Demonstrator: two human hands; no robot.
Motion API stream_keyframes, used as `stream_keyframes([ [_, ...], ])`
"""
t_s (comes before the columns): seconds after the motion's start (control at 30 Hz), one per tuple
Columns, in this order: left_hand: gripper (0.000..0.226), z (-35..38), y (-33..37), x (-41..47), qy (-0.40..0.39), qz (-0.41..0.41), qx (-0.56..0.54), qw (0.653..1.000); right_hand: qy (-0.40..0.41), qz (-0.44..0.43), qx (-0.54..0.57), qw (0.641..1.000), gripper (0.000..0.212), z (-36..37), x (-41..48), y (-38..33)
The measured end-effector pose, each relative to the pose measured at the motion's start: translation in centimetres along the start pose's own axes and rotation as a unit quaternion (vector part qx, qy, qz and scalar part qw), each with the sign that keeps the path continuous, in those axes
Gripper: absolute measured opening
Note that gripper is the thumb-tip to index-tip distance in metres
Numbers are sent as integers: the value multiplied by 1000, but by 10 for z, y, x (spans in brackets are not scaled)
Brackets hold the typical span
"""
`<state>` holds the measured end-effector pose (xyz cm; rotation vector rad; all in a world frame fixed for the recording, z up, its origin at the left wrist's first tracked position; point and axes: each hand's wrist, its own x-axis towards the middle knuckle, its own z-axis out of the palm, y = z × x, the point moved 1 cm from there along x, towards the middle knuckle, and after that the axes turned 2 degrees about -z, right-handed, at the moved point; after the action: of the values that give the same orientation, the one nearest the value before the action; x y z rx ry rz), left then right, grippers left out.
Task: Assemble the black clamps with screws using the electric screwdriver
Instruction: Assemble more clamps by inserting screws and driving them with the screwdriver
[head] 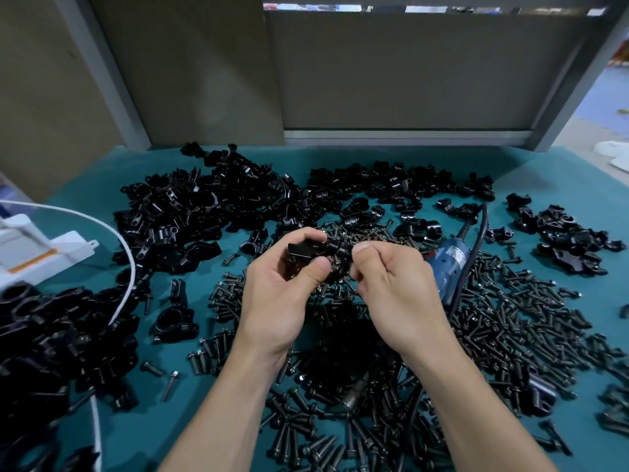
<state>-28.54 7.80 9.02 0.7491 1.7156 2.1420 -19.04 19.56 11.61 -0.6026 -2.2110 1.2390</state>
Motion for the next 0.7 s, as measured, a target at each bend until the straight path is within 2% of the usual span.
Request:
stream_keyframes([
  [0.13, 23, -2, 1, 1, -6, -6, -8, 1000, -16, 23, 27, 999, 48, -3, 0, -2],
  [0.27, 22, -3, 1, 2, -18, -27, -34, 999, 31, -43, -53, 997, 48, -5, -3, -6],
  [0.43, 16, -1, -1, 1, -1, -38, -23, 999, 34, -61, -127, 989, 45, -4, -2, -4],
  [0.53, 19, 2, -5, 0, 31, -39, -11, 999, 54, -59, -90, 993, 34, -5, -1, -2],
  [0.7, 22, 3, -7, -2, 60, -30, 6, 998, 20, -55, -50, 997, 17, -10, -1, -3],
])
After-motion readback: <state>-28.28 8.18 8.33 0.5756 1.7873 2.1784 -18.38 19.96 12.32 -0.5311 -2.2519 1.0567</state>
